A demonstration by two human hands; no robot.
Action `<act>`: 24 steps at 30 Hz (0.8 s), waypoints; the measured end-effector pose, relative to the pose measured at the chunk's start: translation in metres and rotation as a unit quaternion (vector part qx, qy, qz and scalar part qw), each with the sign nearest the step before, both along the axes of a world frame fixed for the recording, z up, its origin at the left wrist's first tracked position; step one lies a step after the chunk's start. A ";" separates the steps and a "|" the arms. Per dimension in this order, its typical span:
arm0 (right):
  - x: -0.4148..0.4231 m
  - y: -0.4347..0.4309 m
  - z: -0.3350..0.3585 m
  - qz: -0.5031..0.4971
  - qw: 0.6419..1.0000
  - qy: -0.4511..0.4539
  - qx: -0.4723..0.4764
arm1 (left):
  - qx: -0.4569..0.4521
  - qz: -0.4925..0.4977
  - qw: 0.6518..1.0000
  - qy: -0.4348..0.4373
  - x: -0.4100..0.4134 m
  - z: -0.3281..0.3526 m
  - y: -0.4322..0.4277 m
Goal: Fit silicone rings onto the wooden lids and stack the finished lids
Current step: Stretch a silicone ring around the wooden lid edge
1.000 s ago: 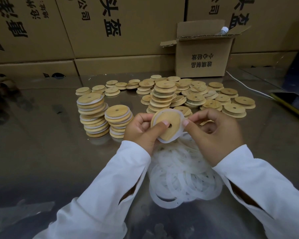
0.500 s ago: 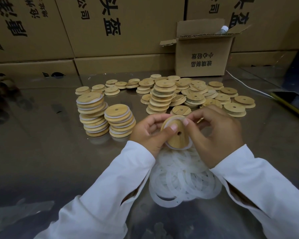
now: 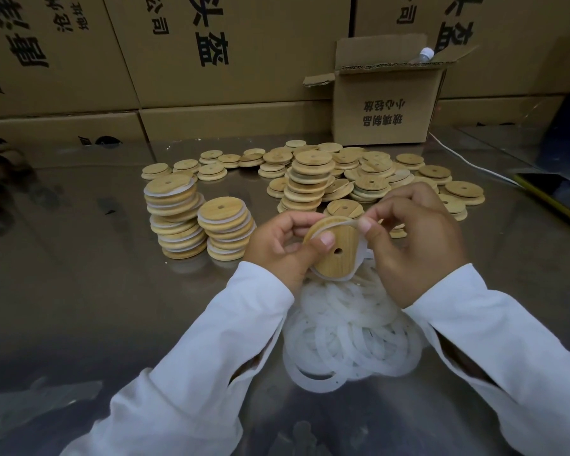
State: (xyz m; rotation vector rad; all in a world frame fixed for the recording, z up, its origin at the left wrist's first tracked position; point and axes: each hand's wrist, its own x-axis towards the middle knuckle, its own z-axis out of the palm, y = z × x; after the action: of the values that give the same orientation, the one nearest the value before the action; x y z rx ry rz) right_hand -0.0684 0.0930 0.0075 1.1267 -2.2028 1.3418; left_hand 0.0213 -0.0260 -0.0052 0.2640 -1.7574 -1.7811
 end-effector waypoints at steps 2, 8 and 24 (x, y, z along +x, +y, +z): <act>0.000 0.000 0.000 0.004 1.000 -0.010 -0.001 | -0.013 -0.002 1.000 -0.002 0.001 0.001 0.000; 0.000 -0.001 0.000 0.012 0.999 -0.038 0.010 | -0.030 -0.004 0.999 -0.012 0.003 0.002 -0.001; 0.005 -0.002 -0.005 0.057 0.997 -0.052 -0.014 | -0.007 0.030 0.999 -0.033 0.002 -0.002 -0.001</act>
State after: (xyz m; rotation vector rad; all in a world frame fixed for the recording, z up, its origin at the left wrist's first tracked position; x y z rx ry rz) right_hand -0.0632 0.0906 0.0021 1.2140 -2.2142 1.5056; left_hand 0.0238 -0.0268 -0.0077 0.3702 -1.7880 -1.7356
